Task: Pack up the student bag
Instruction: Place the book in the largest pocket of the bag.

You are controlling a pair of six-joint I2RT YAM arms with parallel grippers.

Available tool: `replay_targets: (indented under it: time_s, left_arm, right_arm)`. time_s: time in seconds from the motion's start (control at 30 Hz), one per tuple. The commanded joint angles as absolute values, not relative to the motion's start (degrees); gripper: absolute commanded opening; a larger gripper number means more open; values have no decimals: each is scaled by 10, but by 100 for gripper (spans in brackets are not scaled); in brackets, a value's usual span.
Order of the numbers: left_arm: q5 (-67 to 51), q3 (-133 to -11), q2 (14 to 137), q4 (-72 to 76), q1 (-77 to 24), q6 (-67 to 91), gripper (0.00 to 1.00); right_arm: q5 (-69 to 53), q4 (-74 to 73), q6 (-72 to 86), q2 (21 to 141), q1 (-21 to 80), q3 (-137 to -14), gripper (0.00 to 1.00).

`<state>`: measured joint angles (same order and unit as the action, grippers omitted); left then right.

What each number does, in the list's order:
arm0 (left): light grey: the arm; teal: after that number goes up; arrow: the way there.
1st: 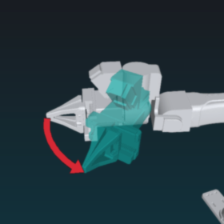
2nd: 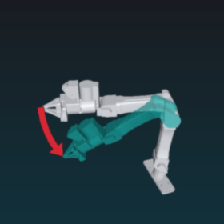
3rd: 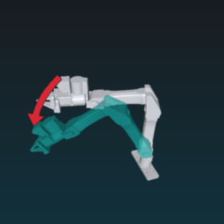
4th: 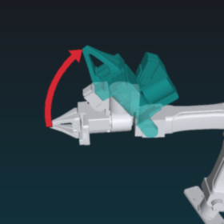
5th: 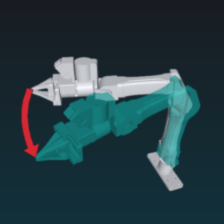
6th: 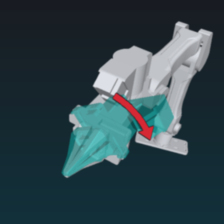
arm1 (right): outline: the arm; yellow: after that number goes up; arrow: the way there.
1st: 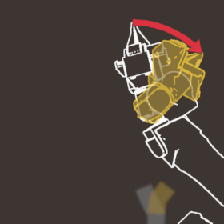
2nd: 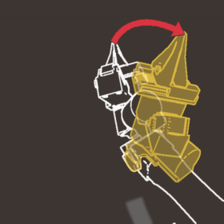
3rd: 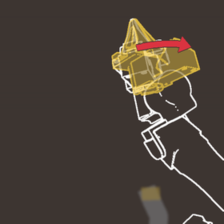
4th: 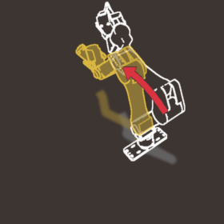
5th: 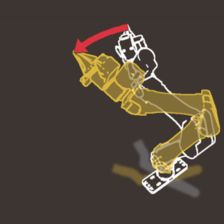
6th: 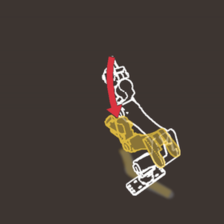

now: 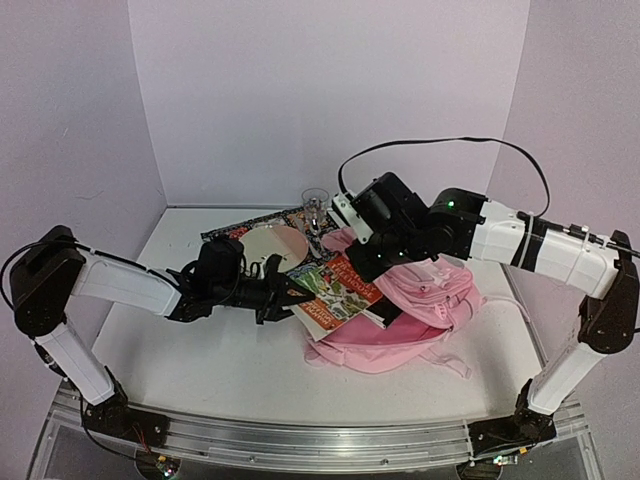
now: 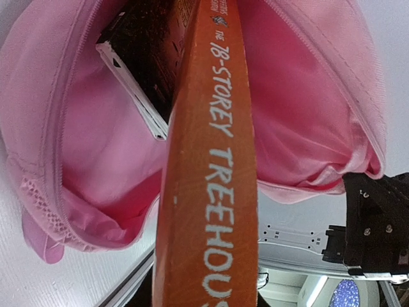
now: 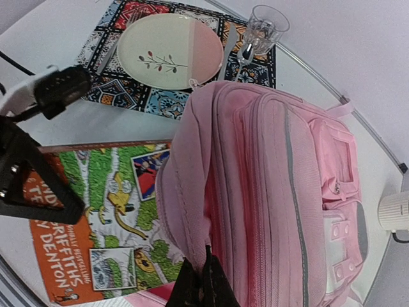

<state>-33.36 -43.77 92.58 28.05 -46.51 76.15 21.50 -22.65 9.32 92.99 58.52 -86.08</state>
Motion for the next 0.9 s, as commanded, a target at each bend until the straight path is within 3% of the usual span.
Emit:
replay_targets:
  time_s: [0.0,0.43,0.6,0.87]
  left_arm:
    - [-339,-488,943,407,-469,775,0]
    - [-322,-627,1110,445,-476,794,2]
    - [-278,-650,1152,445,-480,803,17]
    - [-204,-659,1171,429,-498,761,52]
  right_arm:
    - [169,-131,107,882,592,-881,0]
    - [104,-96,119,886,591,-864,0]
    - [79,-89,129,903,592,-857,0]
    - [53,-72,135,924,592,-861,0]
